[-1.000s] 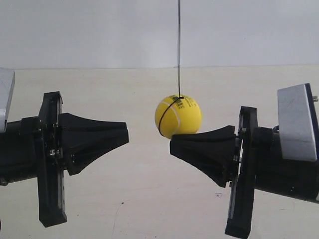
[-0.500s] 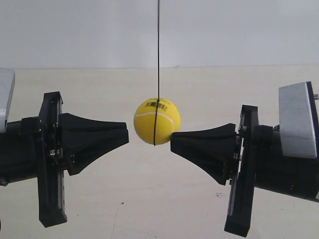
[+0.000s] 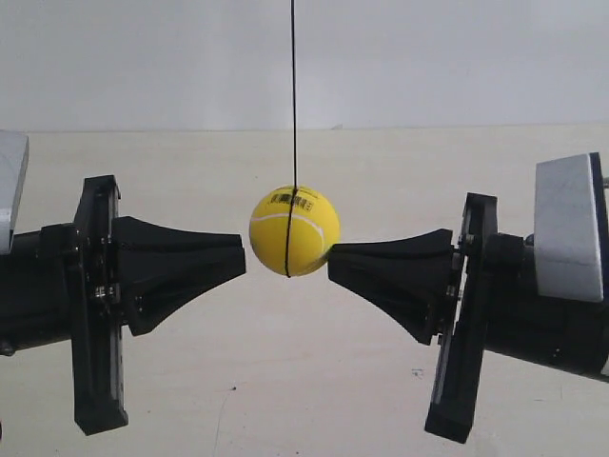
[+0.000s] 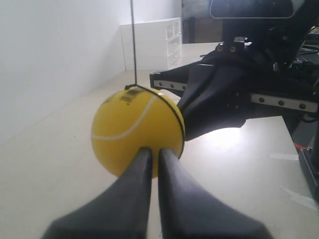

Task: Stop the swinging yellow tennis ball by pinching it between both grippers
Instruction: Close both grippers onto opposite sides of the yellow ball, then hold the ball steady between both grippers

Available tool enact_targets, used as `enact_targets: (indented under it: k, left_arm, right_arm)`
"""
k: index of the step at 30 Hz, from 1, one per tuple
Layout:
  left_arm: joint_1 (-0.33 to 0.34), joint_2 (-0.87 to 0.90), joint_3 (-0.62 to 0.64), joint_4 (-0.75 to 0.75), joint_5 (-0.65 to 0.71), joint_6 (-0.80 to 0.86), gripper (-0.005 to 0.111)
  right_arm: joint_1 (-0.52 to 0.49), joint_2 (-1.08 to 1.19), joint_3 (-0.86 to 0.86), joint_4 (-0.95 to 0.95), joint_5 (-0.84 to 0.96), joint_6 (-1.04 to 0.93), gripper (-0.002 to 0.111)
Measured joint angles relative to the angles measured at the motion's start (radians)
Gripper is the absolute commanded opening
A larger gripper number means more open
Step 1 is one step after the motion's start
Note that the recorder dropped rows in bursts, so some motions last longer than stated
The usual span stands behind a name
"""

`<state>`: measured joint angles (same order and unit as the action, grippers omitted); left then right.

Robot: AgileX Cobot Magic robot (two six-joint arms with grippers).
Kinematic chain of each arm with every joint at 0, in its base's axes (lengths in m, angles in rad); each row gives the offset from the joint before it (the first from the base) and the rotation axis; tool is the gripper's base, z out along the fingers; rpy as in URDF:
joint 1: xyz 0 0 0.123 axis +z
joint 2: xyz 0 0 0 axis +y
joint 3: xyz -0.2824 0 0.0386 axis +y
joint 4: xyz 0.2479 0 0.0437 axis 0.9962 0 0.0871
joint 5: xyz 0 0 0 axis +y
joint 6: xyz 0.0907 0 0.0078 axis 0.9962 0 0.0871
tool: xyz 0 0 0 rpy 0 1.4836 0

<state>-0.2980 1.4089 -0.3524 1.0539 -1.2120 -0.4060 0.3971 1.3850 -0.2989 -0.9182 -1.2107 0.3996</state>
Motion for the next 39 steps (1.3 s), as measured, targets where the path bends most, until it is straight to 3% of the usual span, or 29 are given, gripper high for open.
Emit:
enact_targets:
  k: [39]
  left_arm:
    - [0.000, 0.022, 0.000, 0.006, 0.000, 0.000, 0.005]
  right_arm:
    - [0.000, -0.032, 0.000, 0.033, 0.014, -0.050, 0.000]
